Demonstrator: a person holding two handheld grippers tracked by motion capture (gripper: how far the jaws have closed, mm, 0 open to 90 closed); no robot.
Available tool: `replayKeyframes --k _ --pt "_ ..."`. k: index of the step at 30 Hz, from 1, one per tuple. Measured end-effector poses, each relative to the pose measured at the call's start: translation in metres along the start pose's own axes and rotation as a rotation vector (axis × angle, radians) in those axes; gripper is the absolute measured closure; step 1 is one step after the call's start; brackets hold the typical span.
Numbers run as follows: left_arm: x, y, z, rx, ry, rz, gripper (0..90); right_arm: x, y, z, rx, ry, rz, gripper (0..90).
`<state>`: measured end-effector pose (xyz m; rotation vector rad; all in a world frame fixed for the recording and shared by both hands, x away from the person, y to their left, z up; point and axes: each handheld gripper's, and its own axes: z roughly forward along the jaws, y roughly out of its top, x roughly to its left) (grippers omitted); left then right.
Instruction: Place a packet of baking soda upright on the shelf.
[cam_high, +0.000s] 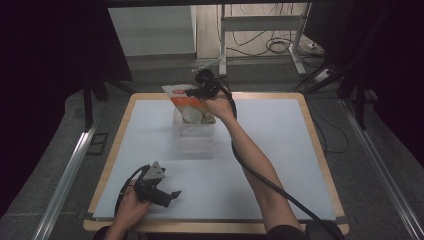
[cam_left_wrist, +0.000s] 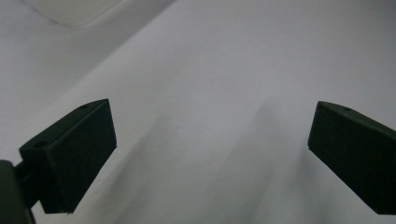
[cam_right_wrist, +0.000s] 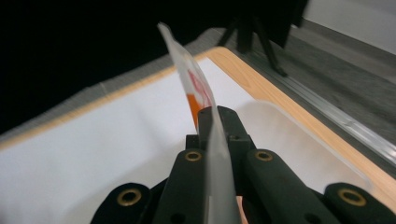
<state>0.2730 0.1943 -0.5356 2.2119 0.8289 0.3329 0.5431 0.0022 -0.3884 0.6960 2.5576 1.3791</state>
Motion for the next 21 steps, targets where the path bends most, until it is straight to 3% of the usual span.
replayKeyframes --k 4,10,14,21 --pt "0.0 0.0 -0.001 -0.002 0.0 -0.002 1.2 0.005 0.005 0.002 -0.007 0.011 -0.004 88.6" --pt "0.0 0.0 -0.001 -0.003 0.0 0.0 1.2 -0.008 -0.011 0.001 -0.034 0.022 0.049 88.7" --pt "0.0 0.0 0.0 0.0 0.001 0.001 1.2 -0.011 -0.014 -0.005 -0.029 0.006 0.047 88.7" --pt "0.0 0.0 0.0 0.001 -0.001 0.0 1.2 -0.01 -0.011 -0.019 -0.066 0.024 0.06 88.7"
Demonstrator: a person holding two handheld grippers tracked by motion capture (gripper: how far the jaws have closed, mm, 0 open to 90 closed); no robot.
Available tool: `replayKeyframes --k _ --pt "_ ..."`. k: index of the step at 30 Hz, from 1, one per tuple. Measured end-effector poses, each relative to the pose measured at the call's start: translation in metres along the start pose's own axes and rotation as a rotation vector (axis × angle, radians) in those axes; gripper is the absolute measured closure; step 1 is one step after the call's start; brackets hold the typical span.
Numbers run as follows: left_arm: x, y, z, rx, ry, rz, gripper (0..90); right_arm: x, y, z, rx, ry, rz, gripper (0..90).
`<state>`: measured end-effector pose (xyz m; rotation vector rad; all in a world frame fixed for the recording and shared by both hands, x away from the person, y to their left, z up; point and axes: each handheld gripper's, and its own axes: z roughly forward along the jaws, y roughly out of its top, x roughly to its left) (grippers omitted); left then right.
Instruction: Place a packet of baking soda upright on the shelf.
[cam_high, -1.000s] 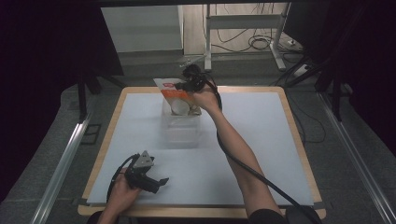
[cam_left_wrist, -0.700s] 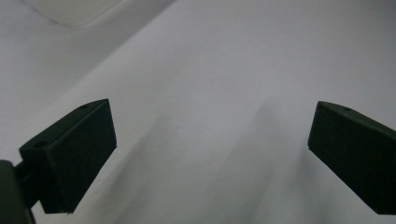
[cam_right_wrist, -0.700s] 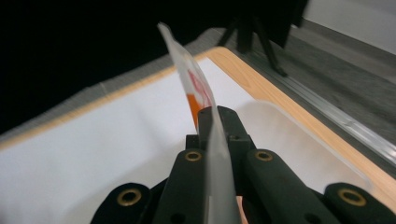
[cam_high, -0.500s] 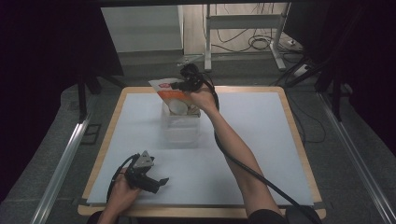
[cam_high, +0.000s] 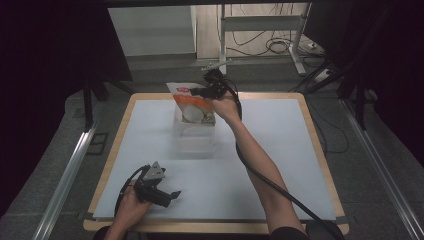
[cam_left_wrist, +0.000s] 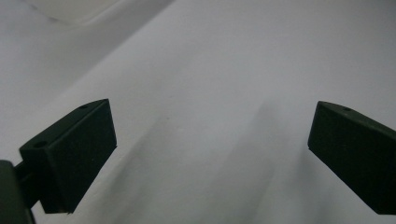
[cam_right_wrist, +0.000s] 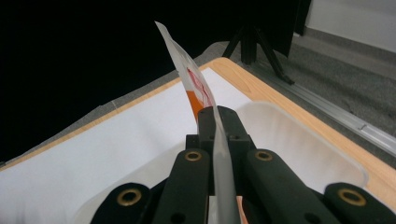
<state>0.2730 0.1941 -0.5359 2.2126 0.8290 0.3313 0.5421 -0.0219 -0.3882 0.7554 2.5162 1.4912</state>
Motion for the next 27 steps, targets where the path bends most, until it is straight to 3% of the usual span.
replayKeyframes --k 6,13,17,24,27 --pt "-0.001 0.0 0.0 0.002 0.002 0.003 1.2 0.011 0.015 0.005 0.016 -0.018 -0.048 88.7" --pt "0.0 0.0 -0.001 -0.001 0.001 0.0 1.3 0.011 0.013 0.013 -0.026 0.015 -0.011 88.6" --pt "0.0 0.0 -0.001 -0.001 0.002 0.002 1.3 0.006 0.004 0.012 -0.017 0.004 0.002 88.6" --pt "-0.001 0.0 0.0 0.002 0.003 0.001 1.3 -0.014 -0.024 0.001 -0.022 -0.011 0.065 88.6" --pt "-0.001 0.0 0.001 0.01 0.005 0.002 1.3 -0.015 -0.026 -0.001 0.006 -0.04 0.041 88.4"
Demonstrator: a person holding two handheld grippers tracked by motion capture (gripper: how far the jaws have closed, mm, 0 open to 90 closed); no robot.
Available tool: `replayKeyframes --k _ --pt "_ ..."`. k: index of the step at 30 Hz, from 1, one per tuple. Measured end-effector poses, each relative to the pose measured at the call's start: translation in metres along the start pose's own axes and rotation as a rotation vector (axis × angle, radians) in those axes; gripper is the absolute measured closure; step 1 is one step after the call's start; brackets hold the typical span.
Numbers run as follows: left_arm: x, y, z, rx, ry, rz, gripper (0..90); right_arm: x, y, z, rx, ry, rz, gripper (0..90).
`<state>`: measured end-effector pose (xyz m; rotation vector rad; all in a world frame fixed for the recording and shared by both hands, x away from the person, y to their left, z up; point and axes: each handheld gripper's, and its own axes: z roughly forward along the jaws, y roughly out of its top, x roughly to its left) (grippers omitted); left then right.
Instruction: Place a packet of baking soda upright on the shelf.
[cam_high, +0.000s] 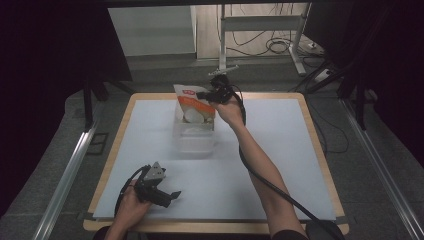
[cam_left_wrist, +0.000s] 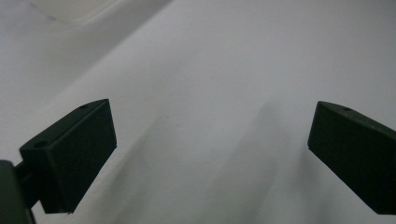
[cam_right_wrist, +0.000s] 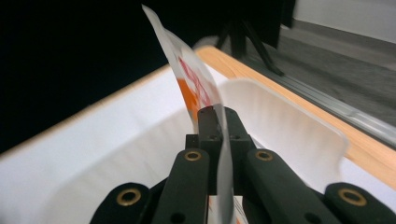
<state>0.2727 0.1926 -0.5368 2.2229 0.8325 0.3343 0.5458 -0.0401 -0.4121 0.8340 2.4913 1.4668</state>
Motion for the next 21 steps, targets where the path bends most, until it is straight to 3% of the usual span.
replayKeyframes --k 8,14,18,21 --pt "0.0 0.0 0.0 0.001 0.003 0.001 1.3 0.006 0.002 -0.003 0.074 -0.058 -0.074 83.2" --pt "0.0 0.0 0.0 0.003 0.002 0.001 1.3 0.008 0.008 -0.013 0.068 -0.088 -0.088 48.5" --pt "0.001 0.0 0.0 0.001 0.0 0.001 1.3 0.009 0.007 -0.017 0.058 -0.117 -0.097 32.8" --pt "0.002 0.0 -0.001 -0.007 -0.012 -0.01 1.6 0.009 0.007 -0.022 0.051 -0.132 -0.102 25.8"
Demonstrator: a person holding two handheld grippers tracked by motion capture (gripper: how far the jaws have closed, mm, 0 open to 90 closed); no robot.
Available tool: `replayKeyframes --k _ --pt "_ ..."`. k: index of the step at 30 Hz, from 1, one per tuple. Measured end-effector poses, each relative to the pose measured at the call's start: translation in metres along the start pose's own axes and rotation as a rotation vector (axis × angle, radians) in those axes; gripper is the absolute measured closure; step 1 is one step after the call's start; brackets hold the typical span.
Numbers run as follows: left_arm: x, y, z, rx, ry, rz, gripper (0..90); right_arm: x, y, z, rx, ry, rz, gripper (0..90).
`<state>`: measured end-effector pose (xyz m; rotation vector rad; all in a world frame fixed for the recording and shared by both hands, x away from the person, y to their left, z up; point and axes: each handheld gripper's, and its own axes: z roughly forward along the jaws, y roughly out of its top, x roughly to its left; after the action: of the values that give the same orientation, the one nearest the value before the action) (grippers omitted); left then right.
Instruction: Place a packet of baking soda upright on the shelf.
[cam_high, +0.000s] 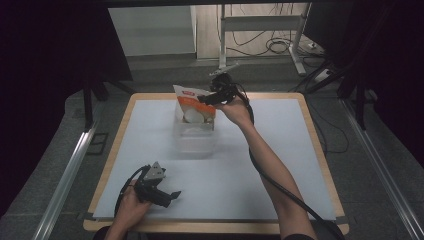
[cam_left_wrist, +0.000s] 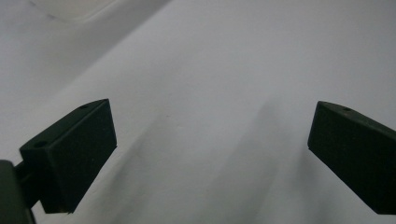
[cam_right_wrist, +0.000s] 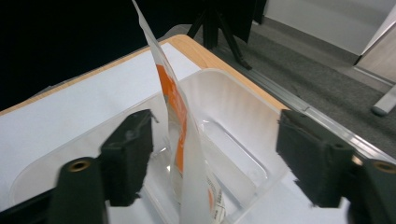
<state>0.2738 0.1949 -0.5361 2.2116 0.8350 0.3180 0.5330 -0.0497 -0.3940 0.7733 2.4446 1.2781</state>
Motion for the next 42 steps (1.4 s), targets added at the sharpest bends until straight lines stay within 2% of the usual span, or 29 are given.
replayKeyframes --k 2,5,11,23,30,34,39,42 --pt "0.003 0.0 -0.001 -0.018 -0.026 -0.029 2.7 0.0 0.0 -0.003 0.001 -0.004 -0.006 20.8" --pt "0.006 -0.001 -0.004 -0.039 -0.035 -0.05 2.8 0.002 -0.001 -0.008 0.01 -0.028 -0.021 16.7" --pt "0.004 0.0 -0.002 -0.029 -0.038 -0.038 1.5 0.005 -0.007 -0.018 0.03 -0.026 -0.035 10.5" --pt "0.003 0.0 -0.001 -0.022 -0.03 -0.031 1.0 0.015 -0.029 -0.048 0.076 -0.036 -0.083 3.4" --pt "0.002 0.0 -0.001 -0.021 -0.027 -0.029 1.0 0.024 -0.053 -0.07 0.115 -0.005 -0.075 0.0" --pt "0.002 0.0 -0.001 -0.019 -0.026 -0.027 1.0 0.033 -0.074 -0.086 0.132 -0.009 -0.095 0.0" --pt "0.001 0.001 -0.001 -0.014 -0.023 -0.024 1.0 0.041 -0.097 -0.105 0.109 -0.008 -0.1 0.0" --pt "0.001 0.001 0.0 -0.013 -0.023 -0.025 1.0 0.045 -0.114 -0.118 0.101 -0.001 -0.081 0.0"
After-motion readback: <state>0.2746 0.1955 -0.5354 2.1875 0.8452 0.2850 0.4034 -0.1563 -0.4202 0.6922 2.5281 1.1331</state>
